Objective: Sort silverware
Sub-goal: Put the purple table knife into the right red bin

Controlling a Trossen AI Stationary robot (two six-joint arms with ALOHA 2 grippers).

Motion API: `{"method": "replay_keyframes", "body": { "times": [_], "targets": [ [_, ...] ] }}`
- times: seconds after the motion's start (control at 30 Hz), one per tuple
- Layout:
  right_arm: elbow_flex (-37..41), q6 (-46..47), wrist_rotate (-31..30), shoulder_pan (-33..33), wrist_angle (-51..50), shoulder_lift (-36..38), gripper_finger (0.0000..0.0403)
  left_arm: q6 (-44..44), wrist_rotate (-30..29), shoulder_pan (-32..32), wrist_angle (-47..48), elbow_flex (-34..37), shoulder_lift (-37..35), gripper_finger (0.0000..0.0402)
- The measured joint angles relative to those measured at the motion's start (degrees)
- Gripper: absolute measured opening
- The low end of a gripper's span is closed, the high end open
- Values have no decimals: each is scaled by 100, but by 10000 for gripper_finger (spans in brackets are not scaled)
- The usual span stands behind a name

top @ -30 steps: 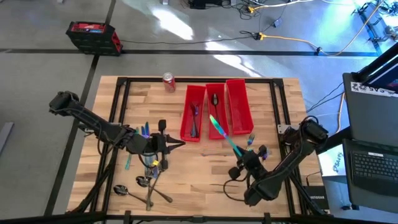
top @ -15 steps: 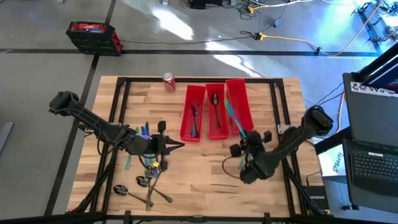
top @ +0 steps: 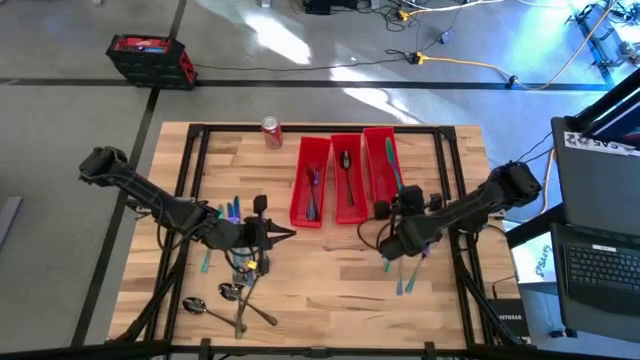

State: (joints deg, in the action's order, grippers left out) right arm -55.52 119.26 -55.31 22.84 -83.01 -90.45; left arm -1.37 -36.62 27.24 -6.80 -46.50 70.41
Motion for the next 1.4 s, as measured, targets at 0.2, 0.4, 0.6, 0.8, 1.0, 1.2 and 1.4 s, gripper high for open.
{"method": "replay_keyframes", "body": {
  "times": [0.2, 0.4, 0.6, 0.8, 1.0, 1.2, 1.4],
  "targets": [
    [387, -380, 11, -351, 948, -2, 55, -8, 0, -22, 42, 0, 0, 0],
    [614, -1096, 51, -671, 1821, -2, 55, -11, 0, -22, 73, 0, 0, 0],
    [887, -1468, 86, -915, 2466, -2, 55, 97, 0, -22, 192, 0, 2, 0],
    [1146, -1476, 101, -985, 2956, -2, 55, 208, 0, -2, 200, 0, 2, 0],
    [1243, -1631, 51, -985, 3248, 9, 56, 177, 0, -22, 196, 0, 2, 0],
    [1245, -1642, 46, -985, 3243, 7, 57, 163, 0, -22, 189, 0, 2, 0],
    [1247, -1646, 70, -976, 3246, 2, 78, 251, 0, -22, 189, 0, 2, 0]
  ]
}}
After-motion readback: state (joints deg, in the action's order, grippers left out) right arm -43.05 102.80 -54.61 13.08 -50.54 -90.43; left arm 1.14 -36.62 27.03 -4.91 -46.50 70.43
